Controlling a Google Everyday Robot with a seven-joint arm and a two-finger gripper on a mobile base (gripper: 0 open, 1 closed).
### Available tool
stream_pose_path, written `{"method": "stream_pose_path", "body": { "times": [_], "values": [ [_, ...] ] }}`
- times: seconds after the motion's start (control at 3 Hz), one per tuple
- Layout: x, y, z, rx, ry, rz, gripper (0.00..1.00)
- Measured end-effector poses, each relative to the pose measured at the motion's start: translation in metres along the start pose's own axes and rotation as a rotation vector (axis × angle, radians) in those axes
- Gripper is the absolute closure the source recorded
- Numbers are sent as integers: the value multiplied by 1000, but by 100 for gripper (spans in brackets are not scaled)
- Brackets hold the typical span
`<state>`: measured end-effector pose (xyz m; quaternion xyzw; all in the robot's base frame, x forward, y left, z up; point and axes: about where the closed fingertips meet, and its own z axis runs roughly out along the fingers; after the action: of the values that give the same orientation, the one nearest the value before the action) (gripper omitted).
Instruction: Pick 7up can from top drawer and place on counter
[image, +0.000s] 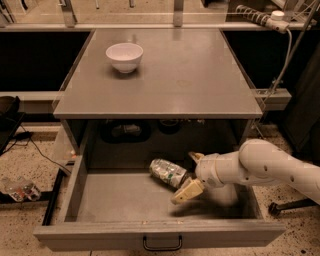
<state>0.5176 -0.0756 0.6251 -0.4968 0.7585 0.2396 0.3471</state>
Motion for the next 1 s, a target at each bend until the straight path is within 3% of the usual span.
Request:
{"method": "stream_pose_path", "body": {
  "times": [0.33,0.67,1.0],
  "values": [
    [-22,0,15,-16,4,-51,0],
    [-23,1,16,-19,4,-53,0],
    [-23,1,16,-19,4,-53,19]
  ]
}}
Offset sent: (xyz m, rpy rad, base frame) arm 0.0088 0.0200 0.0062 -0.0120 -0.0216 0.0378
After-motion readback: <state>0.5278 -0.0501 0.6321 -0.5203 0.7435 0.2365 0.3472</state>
